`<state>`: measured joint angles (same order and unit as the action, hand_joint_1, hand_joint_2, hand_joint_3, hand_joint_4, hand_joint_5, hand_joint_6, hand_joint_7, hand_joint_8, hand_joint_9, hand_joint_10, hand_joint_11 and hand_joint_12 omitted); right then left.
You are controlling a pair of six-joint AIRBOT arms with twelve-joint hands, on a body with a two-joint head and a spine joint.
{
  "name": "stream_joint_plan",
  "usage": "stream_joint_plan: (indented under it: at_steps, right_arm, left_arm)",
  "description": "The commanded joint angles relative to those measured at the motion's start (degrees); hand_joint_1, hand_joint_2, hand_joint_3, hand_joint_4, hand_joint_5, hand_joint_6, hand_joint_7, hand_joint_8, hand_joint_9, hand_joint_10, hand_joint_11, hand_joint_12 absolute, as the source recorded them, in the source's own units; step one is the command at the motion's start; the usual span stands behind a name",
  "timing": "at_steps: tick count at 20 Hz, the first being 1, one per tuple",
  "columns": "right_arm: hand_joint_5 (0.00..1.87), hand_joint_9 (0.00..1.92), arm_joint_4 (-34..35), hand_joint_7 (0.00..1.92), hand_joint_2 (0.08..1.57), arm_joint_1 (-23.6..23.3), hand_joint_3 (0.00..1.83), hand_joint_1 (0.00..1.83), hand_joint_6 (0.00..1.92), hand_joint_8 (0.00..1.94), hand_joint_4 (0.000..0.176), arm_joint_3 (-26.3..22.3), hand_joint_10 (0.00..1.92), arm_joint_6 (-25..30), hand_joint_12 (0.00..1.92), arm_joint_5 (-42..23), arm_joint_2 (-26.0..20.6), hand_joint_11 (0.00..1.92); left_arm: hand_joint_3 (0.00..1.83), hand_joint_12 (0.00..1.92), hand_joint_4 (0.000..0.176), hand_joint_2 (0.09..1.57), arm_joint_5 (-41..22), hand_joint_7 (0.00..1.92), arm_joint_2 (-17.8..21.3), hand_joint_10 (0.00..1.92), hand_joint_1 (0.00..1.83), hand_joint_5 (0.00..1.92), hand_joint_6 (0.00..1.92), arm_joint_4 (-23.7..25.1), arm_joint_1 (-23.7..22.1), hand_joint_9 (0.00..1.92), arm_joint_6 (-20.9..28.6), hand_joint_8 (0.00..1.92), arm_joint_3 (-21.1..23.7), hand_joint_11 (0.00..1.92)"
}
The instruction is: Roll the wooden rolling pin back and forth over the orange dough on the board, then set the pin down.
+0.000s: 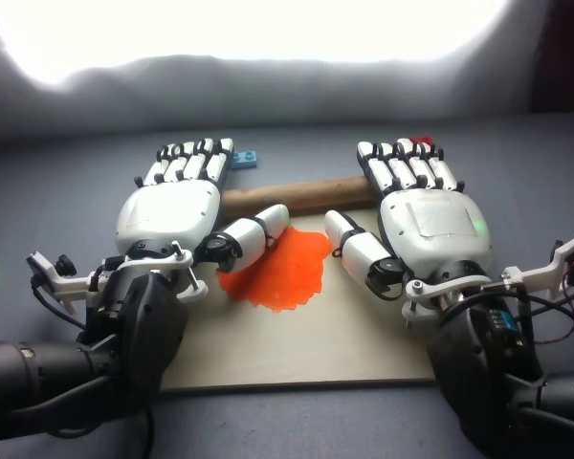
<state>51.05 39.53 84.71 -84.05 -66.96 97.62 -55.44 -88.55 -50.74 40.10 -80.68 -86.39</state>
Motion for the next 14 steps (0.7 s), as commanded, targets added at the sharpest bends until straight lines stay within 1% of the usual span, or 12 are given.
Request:
stream_joint_plan:
  at_steps: [1,3,7,10,14]
  right_arm:
    - [0.11,0.09,-2.42,0.12,1.34,-0.13,0.0,0.0,0.0,0.0,0.0,0.38,0.0,0.35,0.26,-3.68,-0.35,0.0]
    - [0.13,0.1,-2.42,0.13,1.34,-0.07,0.0,0.0,0.0,0.0,0.0,0.37,0.01,0.38,0.32,-3.55,-0.35,0.0]
    - [0.13,0.1,-2.42,0.12,1.34,0.04,0.0,0.0,0.0,0.0,0.0,0.34,0.01,0.38,0.33,-3.25,-0.34,0.0]
    - [0.12,0.08,-2.42,0.11,1.34,0.09,0.0,0.0,0.0,0.0,0.0,0.32,0.0,0.5,0.23,-3.01,-0.36,0.0]
    - [0.12,0.08,-2.49,0.11,1.34,0.07,0.0,0.0,0.0,0.0,0.0,0.33,0.0,0.51,0.22,-3.27,-0.41,0.0]
  left_arm:
    - [0.0,0.0,0.0,1.26,-0.15,0.0,-0.09,0.0,0.0,0.0,0.0,0.79,0.54,0.0,0.71,0.0,0.14,0.0]
    - [0.0,0.0,0.0,1.26,0.31,0.0,0.26,0.0,0.0,0.0,0.0,0.91,0.55,0.0,0.72,0.0,0.52,0.0]
    - [0.0,0.0,0.0,1.26,1.76,0.0,0.6,0.0,0.0,0.0,0.0,1.04,0.32,0.0,1.67,0.0,0.78,0.0]
    - [0.0,0.0,0.0,1.25,2.02,0.0,0.73,0.0,0.0,0.0,0.0,1.04,0.13,0.0,2.87,0.0,0.78,0.0]
    - [0.0,0.0,0.0,1.25,2.44,0.0,1.45,0.0,0.0,0.0,0.0,1.05,0.07,0.0,3.23,0.0,1.82,0.0]
